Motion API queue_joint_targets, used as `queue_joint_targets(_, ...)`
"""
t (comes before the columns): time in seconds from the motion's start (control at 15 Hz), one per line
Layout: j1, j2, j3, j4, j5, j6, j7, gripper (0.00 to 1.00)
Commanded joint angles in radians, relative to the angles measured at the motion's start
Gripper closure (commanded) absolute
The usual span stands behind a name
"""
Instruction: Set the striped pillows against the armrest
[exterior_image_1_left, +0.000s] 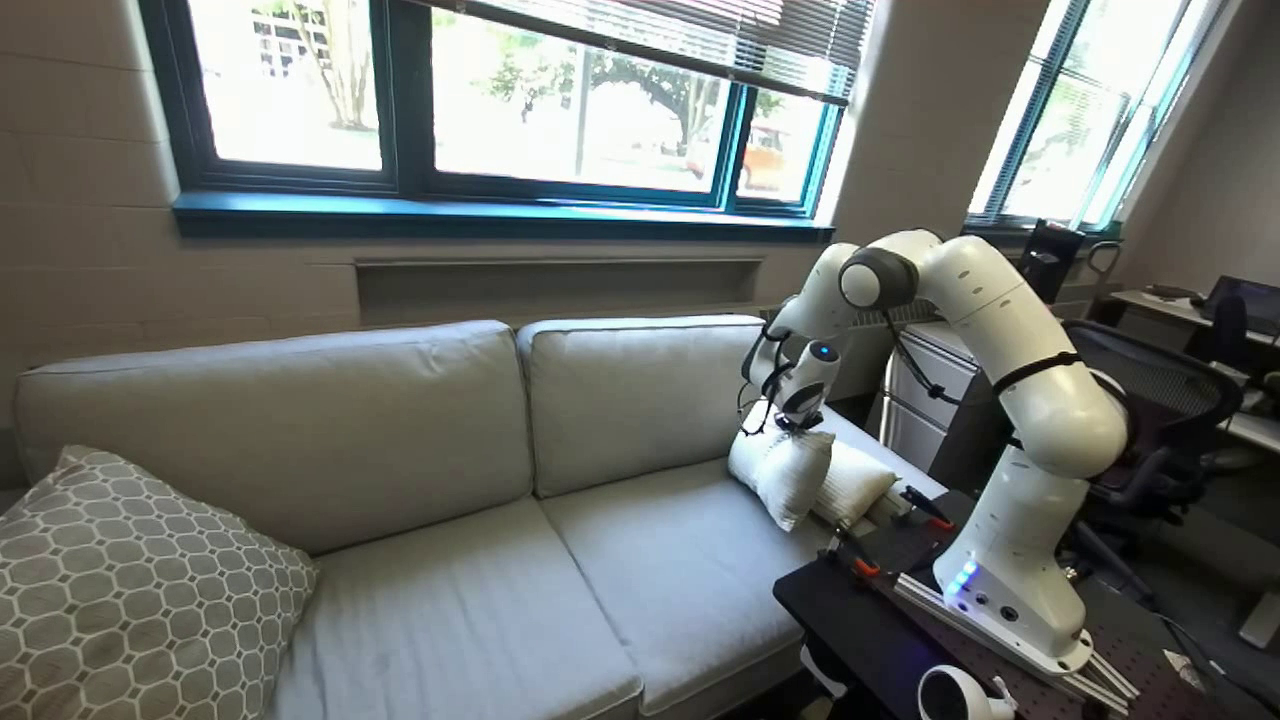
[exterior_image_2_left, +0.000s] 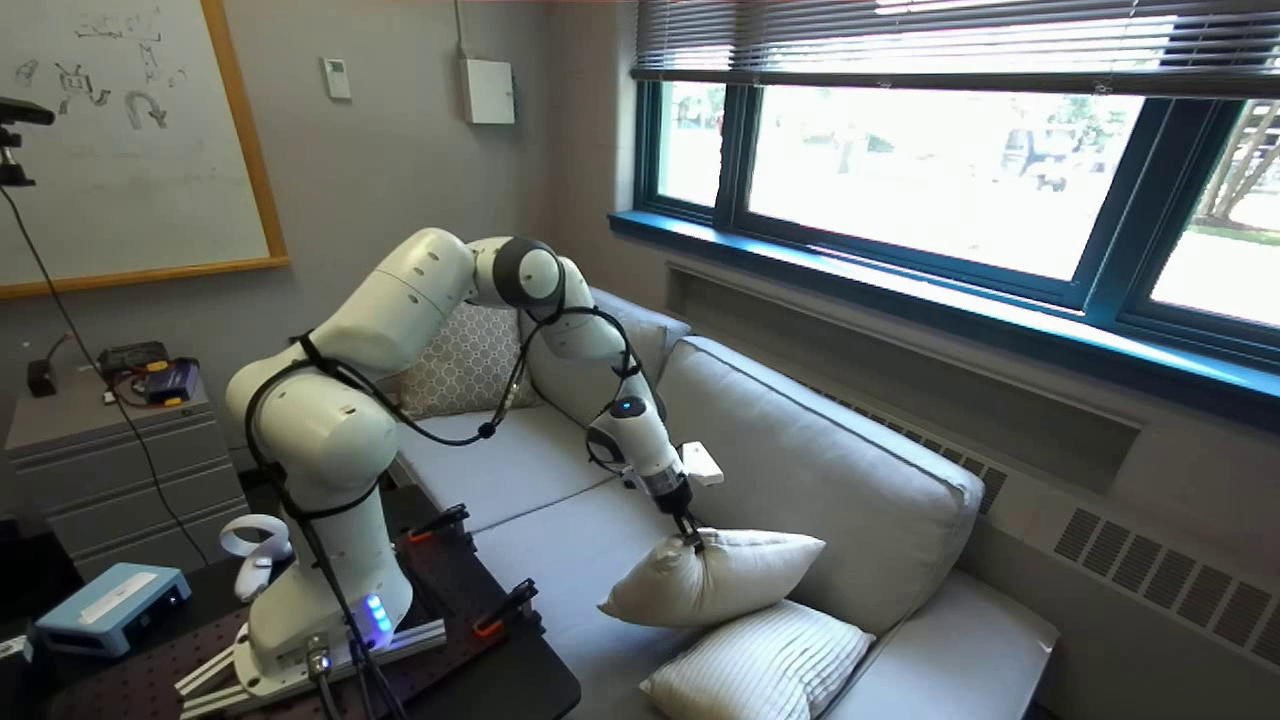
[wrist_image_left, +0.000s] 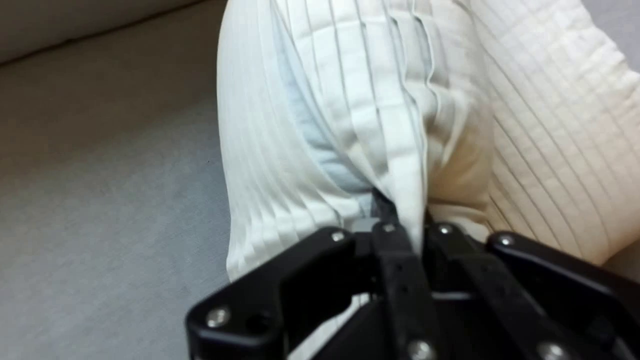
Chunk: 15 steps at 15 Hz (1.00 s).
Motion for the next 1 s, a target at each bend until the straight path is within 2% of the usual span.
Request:
queue_joint_targets(0.0,0.010,0.134,-0.038,0.082,-0.149,-0.060,0.142,0.93)
queue_joint_targets(0.4,0.219,0.257,-0.305,0.074,-0.392,-0.294,0.573,0.94)
queue_joint_targets(0.53,0.311,0.303,-0.417,0.045,-0.192,-0.363,0.484,0.94)
queue_joint_targets(0.67,0.343,0.336,-0.468,0.018,-0.100,-0.399,0.459,0.94)
queue_joint_targets(0.93,0.332,0.403,-0.482,0.012,-0.031,-0.447,0.458,0.94)
